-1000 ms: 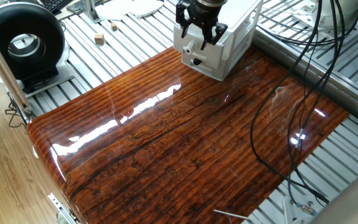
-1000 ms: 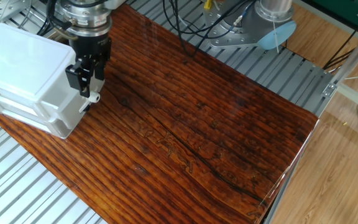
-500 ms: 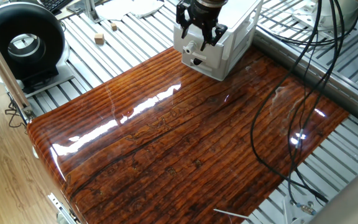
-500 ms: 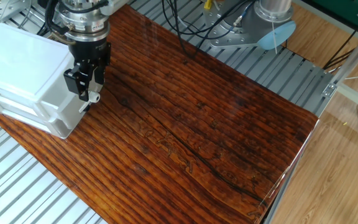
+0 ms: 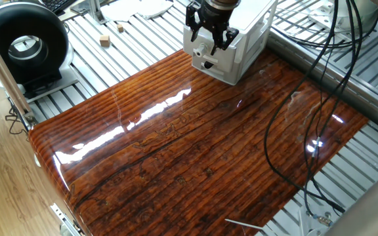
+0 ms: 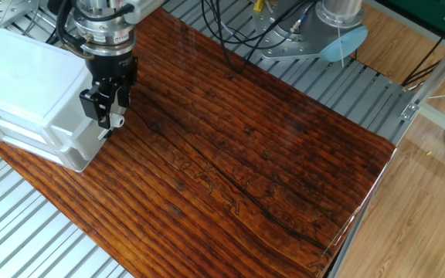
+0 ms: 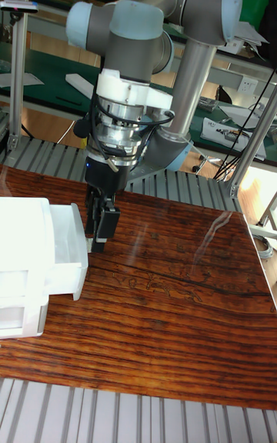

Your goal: Grasp the handle and close the drawer

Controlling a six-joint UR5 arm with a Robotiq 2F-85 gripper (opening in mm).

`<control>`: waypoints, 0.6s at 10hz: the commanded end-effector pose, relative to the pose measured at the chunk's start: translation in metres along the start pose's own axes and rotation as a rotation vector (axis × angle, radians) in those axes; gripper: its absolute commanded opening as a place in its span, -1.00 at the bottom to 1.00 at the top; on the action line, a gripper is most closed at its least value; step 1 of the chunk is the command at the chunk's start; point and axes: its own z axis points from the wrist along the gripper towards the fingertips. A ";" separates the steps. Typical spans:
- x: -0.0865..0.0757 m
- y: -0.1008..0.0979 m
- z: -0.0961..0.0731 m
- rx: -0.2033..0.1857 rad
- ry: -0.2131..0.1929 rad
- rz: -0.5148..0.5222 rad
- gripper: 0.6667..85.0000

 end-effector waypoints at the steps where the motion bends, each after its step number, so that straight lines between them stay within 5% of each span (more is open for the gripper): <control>1: -0.001 -0.004 0.006 0.017 -0.009 0.009 0.42; 6: -0.001 -0.006 0.014 0.031 -0.008 0.017 0.38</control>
